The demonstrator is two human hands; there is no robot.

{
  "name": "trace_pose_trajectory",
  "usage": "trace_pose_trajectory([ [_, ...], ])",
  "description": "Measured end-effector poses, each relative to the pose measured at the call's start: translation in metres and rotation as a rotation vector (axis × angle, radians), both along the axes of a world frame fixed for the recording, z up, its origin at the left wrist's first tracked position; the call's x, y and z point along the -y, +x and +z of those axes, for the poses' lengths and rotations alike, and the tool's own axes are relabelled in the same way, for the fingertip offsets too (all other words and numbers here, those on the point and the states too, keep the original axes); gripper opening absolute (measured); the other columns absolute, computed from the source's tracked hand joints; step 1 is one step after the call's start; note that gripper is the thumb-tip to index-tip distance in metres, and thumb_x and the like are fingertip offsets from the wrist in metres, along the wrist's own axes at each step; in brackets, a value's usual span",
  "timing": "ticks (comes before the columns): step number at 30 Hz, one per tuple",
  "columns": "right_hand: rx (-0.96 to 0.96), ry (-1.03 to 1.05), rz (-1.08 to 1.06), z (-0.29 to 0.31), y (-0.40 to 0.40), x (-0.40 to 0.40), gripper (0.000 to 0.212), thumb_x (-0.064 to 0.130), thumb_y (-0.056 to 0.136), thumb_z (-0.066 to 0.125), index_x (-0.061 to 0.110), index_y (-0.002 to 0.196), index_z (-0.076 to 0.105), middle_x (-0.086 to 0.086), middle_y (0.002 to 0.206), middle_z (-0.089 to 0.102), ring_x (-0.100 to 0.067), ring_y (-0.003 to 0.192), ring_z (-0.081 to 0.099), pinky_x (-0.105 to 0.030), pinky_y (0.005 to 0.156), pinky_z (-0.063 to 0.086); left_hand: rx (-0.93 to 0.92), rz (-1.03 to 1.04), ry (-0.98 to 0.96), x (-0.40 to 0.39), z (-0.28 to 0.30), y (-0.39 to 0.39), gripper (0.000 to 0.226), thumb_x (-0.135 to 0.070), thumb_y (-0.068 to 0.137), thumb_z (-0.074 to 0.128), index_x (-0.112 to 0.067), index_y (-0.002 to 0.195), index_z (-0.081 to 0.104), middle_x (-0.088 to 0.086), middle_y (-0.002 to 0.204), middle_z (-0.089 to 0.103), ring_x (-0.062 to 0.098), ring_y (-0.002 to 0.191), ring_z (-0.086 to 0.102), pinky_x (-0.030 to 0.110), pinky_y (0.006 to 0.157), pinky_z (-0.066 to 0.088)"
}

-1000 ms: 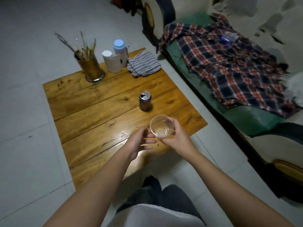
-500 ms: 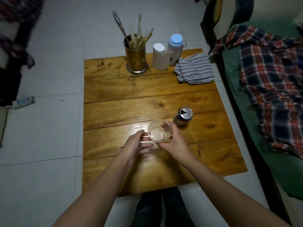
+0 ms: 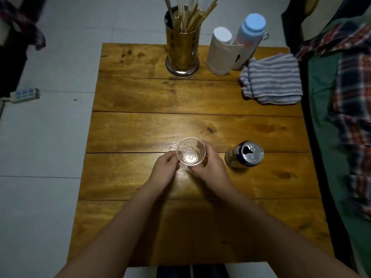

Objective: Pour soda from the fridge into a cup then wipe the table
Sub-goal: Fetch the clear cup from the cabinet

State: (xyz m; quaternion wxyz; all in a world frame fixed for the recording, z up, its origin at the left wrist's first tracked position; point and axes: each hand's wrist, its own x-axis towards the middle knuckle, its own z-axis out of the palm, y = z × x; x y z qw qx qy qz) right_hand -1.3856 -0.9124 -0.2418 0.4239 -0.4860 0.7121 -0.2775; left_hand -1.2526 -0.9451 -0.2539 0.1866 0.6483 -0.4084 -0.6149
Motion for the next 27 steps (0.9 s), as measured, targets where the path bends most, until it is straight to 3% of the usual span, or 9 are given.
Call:
trace_pose_trajectory([
  [3,0.036,0.01,-0.02,-0.014,-0.003,-0.003,0.065,0.014,0.071,0.075,0.017,0.128,0.045,0.001,0.122,0.059,-0.013,0.111,0.055,-0.023,0.091,0.043,0.002,-0.019,-0.037,-0.004,-0.015,-0.005,0.025,-0.007,0.092,0.046,-0.02,0.08,0.064,0.011,0.078,0.059,0.021,0.075,0.051,0.03,0.071,0.04],
  [9,0.093,0.036,-0.032,-0.02,-0.008,-0.009,0.065,0.015,0.071,0.075,0.021,0.128,0.045,0.005,0.118,0.061,-0.007,0.107,0.056,-0.017,0.086,0.042,0.021,-0.038,-0.065,-0.014,-0.03,-0.008,0.021,-0.007,0.091,0.048,-0.012,0.098,0.068,-0.001,0.077,0.064,0.013,0.074,0.054,0.031,0.076,0.042],
  [13,0.115,0.047,-0.017,-0.022,-0.01,-0.012,0.069,0.012,0.07,0.074,0.021,0.131,0.042,0.008,0.121,0.057,-0.009,0.113,0.053,-0.022,0.094,0.043,0.026,-0.017,-0.082,-0.018,-0.03,-0.009,0.021,-0.009,0.092,0.049,-0.011,0.102,0.067,0.004,0.085,0.067,0.015,0.077,0.056,0.032,0.079,0.044],
  [20,0.006,0.127,0.043,-0.027,-0.019,-0.018,0.087,0.006,0.075,0.069,0.02,0.146,0.019,0.0,0.144,0.039,-0.01,0.132,0.037,-0.023,0.108,0.032,0.048,-0.024,-0.065,-0.016,-0.032,-0.008,0.022,-0.018,0.094,0.05,-0.015,0.109,0.066,0.005,0.101,0.069,0.021,0.094,0.061,0.038,0.089,0.046],
  [24,-0.056,0.14,0.058,-0.017,-0.029,-0.029,0.079,0.008,0.08,0.065,0.017,0.145,0.021,0.001,0.146,0.037,-0.01,0.133,0.034,-0.019,0.107,0.026,0.082,-0.014,-0.08,-0.018,-0.028,-0.009,0.015,-0.016,0.093,0.052,-0.021,0.101,0.064,0.004,0.096,0.068,0.021,0.091,0.061,0.04,0.089,0.047],
  [27,-0.068,0.158,0.047,-0.003,-0.042,-0.049,0.061,0.014,0.084,0.063,0.018,0.138,0.035,0.006,0.134,0.045,-0.001,0.119,0.039,-0.012,0.097,0.027,0.129,-0.05,-0.118,-0.022,-0.023,-0.009,0.026,-0.001,0.088,0.051,-0.019,0.103,0.061,0.0,0.095,0.064,0.02,0.088,0.058,0.033,0.085,0.044],
])
